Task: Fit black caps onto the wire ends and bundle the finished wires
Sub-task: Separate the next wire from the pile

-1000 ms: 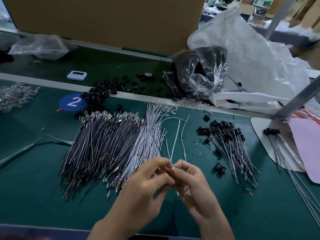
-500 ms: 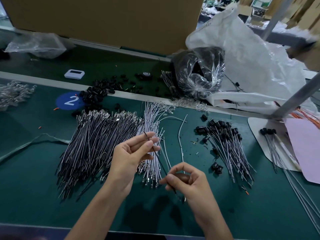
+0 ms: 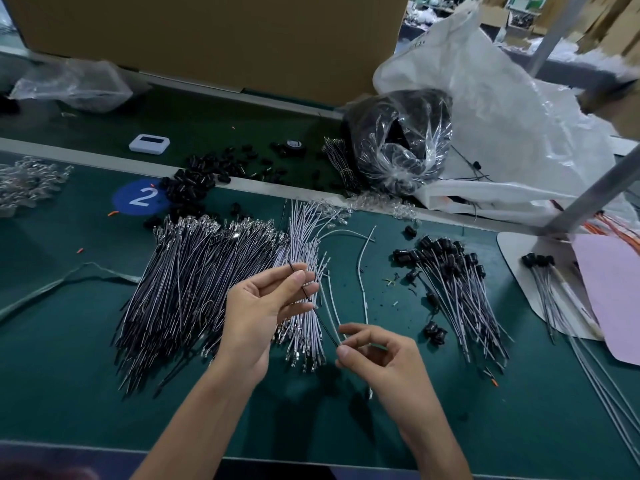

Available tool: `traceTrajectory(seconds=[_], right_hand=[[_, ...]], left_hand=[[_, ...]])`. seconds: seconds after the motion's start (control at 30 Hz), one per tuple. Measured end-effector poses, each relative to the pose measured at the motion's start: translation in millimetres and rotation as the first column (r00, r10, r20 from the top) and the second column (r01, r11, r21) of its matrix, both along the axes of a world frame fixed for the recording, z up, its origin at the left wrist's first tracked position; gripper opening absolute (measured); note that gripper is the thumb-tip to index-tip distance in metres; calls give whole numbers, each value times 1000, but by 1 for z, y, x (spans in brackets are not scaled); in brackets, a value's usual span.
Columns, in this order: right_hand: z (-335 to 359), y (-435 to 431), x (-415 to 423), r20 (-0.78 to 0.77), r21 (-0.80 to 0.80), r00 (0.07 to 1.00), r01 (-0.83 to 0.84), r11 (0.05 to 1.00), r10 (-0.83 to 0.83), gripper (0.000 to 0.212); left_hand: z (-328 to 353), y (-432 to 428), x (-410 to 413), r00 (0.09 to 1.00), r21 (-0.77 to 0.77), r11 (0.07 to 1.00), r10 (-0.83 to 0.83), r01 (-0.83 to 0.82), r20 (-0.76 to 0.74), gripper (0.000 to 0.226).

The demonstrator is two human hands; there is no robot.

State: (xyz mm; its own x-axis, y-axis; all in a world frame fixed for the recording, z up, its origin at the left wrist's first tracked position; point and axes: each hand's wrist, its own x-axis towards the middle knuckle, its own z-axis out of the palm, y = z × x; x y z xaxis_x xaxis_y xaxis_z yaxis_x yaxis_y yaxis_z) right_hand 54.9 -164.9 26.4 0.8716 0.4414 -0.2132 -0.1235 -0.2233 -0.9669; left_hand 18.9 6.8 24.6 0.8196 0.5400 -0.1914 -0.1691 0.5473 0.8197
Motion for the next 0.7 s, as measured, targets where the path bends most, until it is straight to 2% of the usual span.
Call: traceTrajectory(seconds=[0.3,0.43,0.7], right_hand=[[1,1,0,93,-42,994,-45,998,49,24],[-1,1,2,94,-20,995,-33,999,34,19],[0,1,2,81,-8,996,-38,999,38,21]], left_hand=[[-1,1,1,1000,-67,998,19,-20,-12,24],[0,3,1,1000,-126,992,2,1,21,15],[-1,3,-3,1000,-137,991,-2,2,3,22]])
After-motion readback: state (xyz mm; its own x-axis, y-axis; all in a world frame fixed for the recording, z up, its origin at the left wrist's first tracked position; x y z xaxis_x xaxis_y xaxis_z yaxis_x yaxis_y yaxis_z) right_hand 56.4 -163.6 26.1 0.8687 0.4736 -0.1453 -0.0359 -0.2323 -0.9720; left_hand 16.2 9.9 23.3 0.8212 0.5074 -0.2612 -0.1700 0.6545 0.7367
